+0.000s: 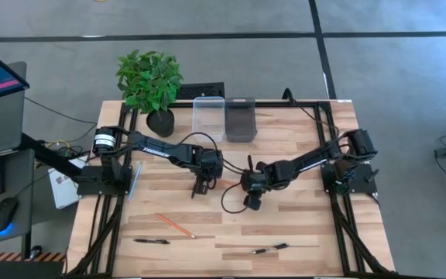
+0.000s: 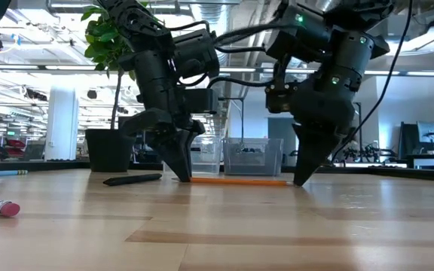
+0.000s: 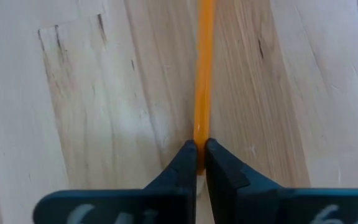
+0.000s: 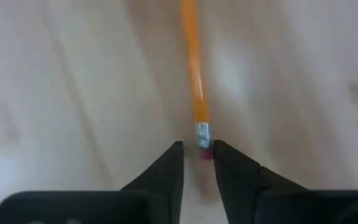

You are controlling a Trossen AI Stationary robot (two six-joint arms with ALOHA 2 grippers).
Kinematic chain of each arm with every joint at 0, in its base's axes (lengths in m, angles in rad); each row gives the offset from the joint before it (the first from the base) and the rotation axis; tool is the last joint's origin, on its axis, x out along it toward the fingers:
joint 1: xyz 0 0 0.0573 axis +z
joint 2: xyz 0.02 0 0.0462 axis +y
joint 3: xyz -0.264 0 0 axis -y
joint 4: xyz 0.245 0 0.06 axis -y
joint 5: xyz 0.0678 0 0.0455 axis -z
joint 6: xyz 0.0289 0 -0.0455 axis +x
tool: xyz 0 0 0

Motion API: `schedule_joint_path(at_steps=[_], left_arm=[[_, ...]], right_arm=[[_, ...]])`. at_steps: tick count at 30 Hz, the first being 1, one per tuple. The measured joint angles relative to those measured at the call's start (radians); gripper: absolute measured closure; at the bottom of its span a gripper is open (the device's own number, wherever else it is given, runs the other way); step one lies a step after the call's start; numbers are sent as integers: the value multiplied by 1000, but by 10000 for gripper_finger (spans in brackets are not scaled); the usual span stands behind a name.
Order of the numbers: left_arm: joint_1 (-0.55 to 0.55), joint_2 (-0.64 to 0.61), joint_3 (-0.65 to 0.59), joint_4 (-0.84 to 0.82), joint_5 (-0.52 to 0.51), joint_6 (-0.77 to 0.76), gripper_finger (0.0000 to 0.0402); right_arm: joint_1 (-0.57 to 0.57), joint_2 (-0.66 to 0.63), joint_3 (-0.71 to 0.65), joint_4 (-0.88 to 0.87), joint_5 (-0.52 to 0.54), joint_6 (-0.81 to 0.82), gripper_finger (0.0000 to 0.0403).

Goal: Sort pens & pencils
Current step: Put the top orange pencil into the transparent bin

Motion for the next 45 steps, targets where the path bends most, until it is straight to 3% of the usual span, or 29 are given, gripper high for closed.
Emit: schedule_joint_path(at_steps=[6, 9, 13, 18, 27, 33, 40, 45], left_arm=[[0, -13, -5, 15, -25, -9, 401], [0, -30, -6, 18, -25, -14, 401], [0, -46, -7, 18, -30, -21, 402], [0, -66, -10, 8, -103, -46, 401], [1, -109, 39, 0, -214, -83, 401], [25, -170, 97, -70, -341, -160, 401], [108, -295, 100, -117, -450, -271, 401], [206, -316, 101, -104, -489, -358, 401]], right_arm=[[7, -116, 3, -87, 79, -17, 264], [24, -176, 3, -168, 182, 7, 259], [47, -239, -1, -301, 332, 89, 257], [54, -289, -47, -427, 413, 222, 262], [4, -285, -187, -423, 426, 364, 265], [-16, -274, -270, -422, 416, 486, 265], [-19, -275, -326, -433, 416, 514, 264], [-21, -274, -328, -415, 421, 492, 267]])
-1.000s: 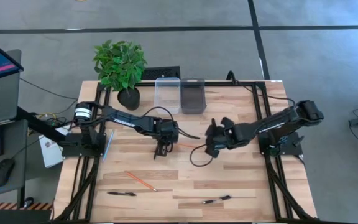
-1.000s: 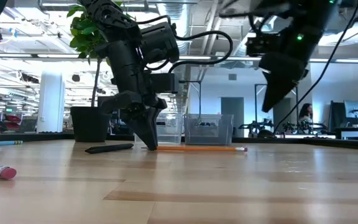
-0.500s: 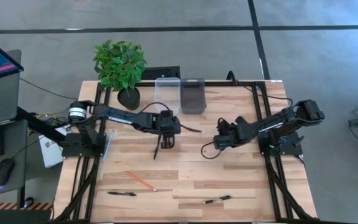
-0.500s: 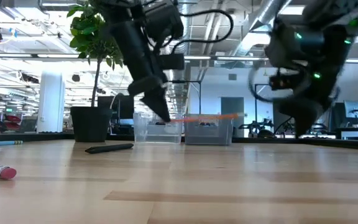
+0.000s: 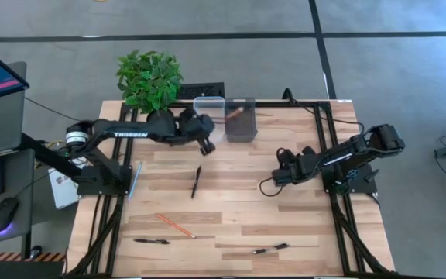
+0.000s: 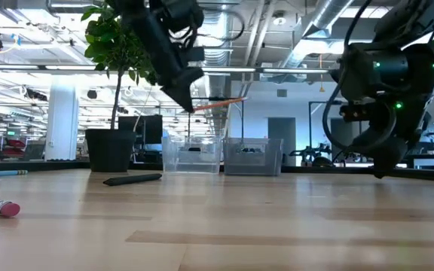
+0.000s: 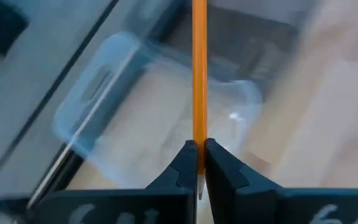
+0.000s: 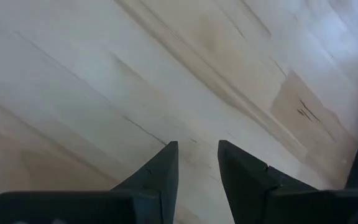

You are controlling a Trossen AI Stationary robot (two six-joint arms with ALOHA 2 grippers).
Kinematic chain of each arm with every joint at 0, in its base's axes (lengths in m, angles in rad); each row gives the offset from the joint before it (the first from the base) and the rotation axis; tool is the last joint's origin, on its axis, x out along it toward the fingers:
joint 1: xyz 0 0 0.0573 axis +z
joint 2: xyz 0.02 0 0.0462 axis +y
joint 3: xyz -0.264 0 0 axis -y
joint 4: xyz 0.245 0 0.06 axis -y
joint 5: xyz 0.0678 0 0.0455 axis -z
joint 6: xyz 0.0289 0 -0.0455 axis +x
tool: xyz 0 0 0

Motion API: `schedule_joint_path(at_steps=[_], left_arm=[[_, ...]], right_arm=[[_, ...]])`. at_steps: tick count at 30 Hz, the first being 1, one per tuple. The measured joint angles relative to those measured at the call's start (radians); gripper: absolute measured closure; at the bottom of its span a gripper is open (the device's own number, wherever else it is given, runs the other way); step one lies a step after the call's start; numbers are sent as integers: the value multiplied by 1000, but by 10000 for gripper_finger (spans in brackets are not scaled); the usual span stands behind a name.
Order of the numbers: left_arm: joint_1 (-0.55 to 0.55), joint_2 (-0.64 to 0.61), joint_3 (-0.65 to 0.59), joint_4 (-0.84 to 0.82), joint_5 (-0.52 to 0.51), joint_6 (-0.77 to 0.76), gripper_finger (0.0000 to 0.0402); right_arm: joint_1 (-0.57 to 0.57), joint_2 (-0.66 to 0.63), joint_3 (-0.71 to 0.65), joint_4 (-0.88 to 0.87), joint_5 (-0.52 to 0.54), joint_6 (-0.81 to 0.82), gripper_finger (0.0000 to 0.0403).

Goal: Sort pens & pencils
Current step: Put the top orange pencil into the transparent bin

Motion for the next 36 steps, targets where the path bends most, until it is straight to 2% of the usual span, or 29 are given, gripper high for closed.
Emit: schedule_joint_path(at_steps=[5, 9, 14, 19, 23, 29, 36], left_arm=[[94, 26, -1, -3, 30, -104, 401], [123, 23, 2, 7, 51, -196, 401], [127, 23, 1, 11, 106, -259, 401], [118, 23, 1, -54, 98, -315, 401], [111, 70, 0, -83, 97, -326, 401], [125, 173, 0, -45, 106, -324, 401], [148, 184, 0, -49, 112, -372, 401]], right_arm=[[0, 0, 0, 56, 17, -82, 268], [0, 0, 0, 87, 24, -137, 269], [0, 0, 0, 94, 46, -156, 269], [0, 0, 0, 94, 51, -163, 270], [0, 0, 0, 98, 51, -164, 270], [2, 0, 0, 102, 51, -165, 269], [2, 0, 0, 103, 49, -182, 269]])
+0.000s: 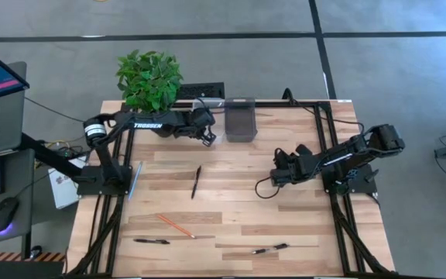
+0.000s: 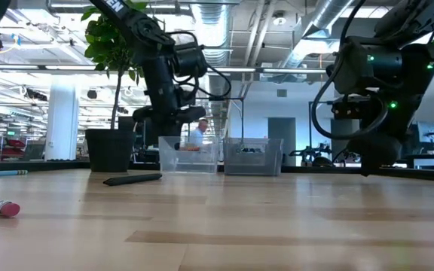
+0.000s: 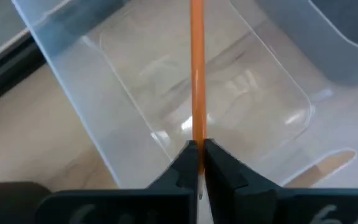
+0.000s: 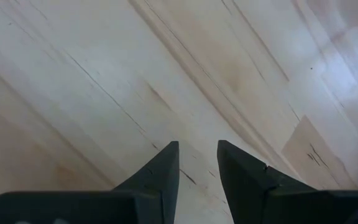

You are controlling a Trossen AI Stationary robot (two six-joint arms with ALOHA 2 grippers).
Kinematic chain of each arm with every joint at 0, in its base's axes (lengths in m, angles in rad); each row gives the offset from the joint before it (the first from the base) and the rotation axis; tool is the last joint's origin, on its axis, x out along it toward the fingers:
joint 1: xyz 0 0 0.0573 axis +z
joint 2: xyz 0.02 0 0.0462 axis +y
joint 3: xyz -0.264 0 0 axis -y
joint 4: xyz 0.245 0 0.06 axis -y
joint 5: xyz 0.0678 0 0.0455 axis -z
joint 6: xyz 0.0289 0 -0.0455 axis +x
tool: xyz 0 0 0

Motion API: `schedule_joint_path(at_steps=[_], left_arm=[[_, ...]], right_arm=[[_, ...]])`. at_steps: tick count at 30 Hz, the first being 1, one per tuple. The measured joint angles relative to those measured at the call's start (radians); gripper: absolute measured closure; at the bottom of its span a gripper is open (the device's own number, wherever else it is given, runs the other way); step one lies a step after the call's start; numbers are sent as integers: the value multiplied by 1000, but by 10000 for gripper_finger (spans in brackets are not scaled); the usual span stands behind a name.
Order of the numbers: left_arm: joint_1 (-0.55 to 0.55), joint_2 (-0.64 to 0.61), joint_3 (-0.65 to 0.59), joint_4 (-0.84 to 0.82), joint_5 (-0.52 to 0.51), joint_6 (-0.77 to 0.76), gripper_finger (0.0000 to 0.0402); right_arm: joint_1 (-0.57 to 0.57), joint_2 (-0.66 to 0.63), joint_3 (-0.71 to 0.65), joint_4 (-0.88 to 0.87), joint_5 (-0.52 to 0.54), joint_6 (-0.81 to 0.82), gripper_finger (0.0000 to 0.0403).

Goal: Sort pens & pencils
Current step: Put the top orange pencil into the transparent bin, then put the bottom right black pen into the black bin

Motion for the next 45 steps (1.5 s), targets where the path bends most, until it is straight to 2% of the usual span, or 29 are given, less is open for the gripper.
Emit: schedule_joint_path(at_steps=[10, 14, 24, 28, 31, 36, 41, 45], left_arm=[[4, -4, 0, 6, 0, -1, 399], [-2, -9, 7, -4, -4, 52, 400], [-124, -154, 29, -16, -6, 227, 401], [-188, -201, 29, -60, 43, 284, 401], [-236, -214, 29, -68, 69, 285, 400], [-319, -214, 29, -67, 71, 290, 368], [-406, -214, 29, -71, 75, 361, 307], [-485, -213, 15, -94, 106, 429, 273]], right_arm=[[-1, 0, 0, 2, 0, -8, 270], [-1, 0, 0, 2, 0, -8, 269], [-1, 0, 0, 2, 1, -12, 268], [-1, 0, 1, 5, -8, -68, 270], [-1, 0, 3, 15, -64, -129, 269], [4, 0, 48, 19, -190, -213, 269], [43, 0, 116, 56, -202, -334, 269], [79, 0, 194, 59, -204, -340, 268]])
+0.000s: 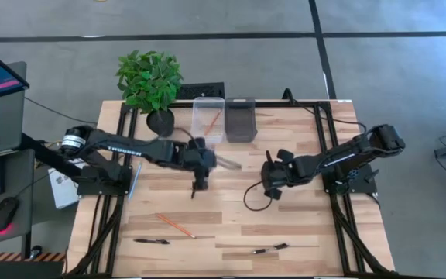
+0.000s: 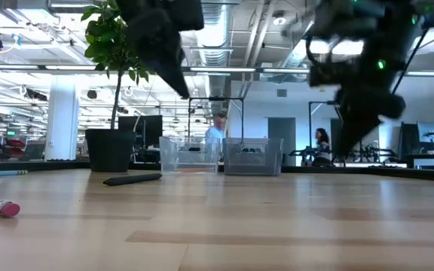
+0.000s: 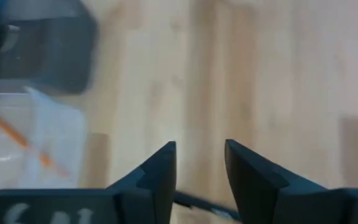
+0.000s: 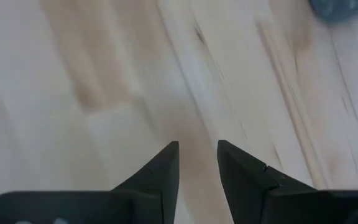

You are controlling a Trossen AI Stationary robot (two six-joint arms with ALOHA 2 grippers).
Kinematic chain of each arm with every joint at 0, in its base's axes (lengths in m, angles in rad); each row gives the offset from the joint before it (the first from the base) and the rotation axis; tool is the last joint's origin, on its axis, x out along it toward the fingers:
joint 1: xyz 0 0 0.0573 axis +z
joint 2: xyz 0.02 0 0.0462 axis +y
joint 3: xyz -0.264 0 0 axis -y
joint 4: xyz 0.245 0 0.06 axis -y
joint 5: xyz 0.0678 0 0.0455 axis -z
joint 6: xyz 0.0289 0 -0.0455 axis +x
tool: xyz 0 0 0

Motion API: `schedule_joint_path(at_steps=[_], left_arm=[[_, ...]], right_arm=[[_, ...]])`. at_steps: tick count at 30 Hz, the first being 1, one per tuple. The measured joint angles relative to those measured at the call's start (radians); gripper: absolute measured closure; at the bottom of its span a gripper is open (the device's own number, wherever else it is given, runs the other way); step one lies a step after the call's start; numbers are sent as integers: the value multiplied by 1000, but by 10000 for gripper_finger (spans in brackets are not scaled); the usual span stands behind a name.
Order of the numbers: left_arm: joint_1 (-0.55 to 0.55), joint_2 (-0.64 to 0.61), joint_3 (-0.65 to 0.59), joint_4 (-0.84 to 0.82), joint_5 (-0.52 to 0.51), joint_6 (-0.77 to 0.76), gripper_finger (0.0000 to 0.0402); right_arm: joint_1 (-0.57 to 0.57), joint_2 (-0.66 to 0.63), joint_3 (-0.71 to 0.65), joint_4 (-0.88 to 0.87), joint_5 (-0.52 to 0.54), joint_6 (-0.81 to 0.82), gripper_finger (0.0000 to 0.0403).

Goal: Sort pens & pencils
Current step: Put the bottom right black pen into the black bin

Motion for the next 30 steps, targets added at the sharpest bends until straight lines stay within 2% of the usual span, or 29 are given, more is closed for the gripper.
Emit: schedule_joint_path(at_steps=[9, 15, 18, 21, 26, 30], left_arm=[[-113, 0, 0, -86, -11, -38, 253], [-153, 0, -1, -144, -16, -87, 253], [-171, 0, -28, -143, -16, -117, 253], [-187, 0, -75, -143, -16, -172, 253], [-219, 0, -172, -101, -16, -273, 253], [-246, 0, -228, -37, -15, -342, 253]], right_arm=[[45, 0, 116, -1, 13, 3, 259], [90, 0, 121, 11, -81, 35, 191], [145, 0, 121, 9, -144, 21, 150], [208, 0, 128, 2, -219, 28, 129], [339, 0, 177, 0, -289, 19, 121], [431, 0, 222, -5, -295, 40, 121]])
